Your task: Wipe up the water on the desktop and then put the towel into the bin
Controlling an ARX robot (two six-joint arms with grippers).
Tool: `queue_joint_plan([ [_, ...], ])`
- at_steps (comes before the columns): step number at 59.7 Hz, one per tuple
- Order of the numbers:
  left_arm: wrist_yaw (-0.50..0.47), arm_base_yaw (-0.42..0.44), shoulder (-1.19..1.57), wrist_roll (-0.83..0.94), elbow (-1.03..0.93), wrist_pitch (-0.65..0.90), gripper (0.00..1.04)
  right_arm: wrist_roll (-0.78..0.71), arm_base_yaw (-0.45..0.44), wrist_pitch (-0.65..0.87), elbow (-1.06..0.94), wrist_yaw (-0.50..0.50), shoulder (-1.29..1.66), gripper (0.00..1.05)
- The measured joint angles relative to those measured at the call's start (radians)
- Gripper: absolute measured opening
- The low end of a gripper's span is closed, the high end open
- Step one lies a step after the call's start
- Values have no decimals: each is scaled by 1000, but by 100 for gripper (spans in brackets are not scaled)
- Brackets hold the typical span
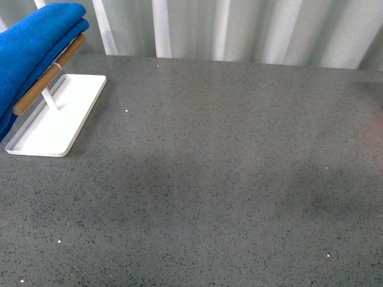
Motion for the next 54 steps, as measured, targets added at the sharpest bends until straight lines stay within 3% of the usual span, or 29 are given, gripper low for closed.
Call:
queue_joint_plan([
  [54,0,0,0,0,0,0,98,0,0,0,0,0,0,98],
])
